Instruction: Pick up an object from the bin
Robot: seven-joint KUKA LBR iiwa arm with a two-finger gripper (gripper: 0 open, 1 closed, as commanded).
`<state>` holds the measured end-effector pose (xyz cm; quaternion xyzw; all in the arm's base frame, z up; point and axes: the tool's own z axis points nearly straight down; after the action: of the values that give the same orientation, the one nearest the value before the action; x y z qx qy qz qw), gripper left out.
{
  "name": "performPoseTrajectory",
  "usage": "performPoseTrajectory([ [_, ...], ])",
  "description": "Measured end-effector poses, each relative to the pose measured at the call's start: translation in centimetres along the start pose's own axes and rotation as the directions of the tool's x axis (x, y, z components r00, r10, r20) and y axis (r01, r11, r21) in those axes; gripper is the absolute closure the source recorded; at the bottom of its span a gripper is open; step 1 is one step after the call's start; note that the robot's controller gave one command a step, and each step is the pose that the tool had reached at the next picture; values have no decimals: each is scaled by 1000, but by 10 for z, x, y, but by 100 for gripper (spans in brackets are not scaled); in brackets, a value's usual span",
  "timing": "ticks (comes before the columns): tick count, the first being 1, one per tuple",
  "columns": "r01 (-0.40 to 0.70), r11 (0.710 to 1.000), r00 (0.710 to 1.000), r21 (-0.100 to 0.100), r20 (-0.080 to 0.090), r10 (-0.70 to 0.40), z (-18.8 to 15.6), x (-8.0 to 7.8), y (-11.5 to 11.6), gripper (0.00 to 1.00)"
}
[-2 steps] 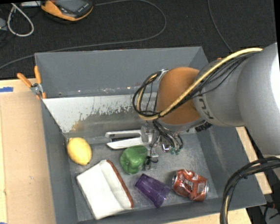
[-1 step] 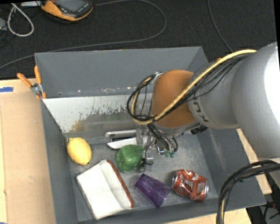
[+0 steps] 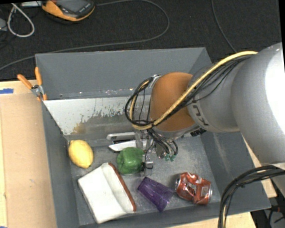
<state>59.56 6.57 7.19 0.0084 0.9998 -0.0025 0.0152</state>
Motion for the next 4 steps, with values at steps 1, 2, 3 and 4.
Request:
performPoseTrajectory([
  [1, 29, 1000, 1000, -2, 1, -29, 1, -11, 27, 0],
  [2, 29, 1000, 1000, 0, 6, -29, -1, 4, 35, 0],
  [3, 35, 999, 999, -1, 4, -35, -5, -8, 40, 0],
  [4, 44, 999, 999, -1, 8, -44, 0, 0, 60, 0],
])
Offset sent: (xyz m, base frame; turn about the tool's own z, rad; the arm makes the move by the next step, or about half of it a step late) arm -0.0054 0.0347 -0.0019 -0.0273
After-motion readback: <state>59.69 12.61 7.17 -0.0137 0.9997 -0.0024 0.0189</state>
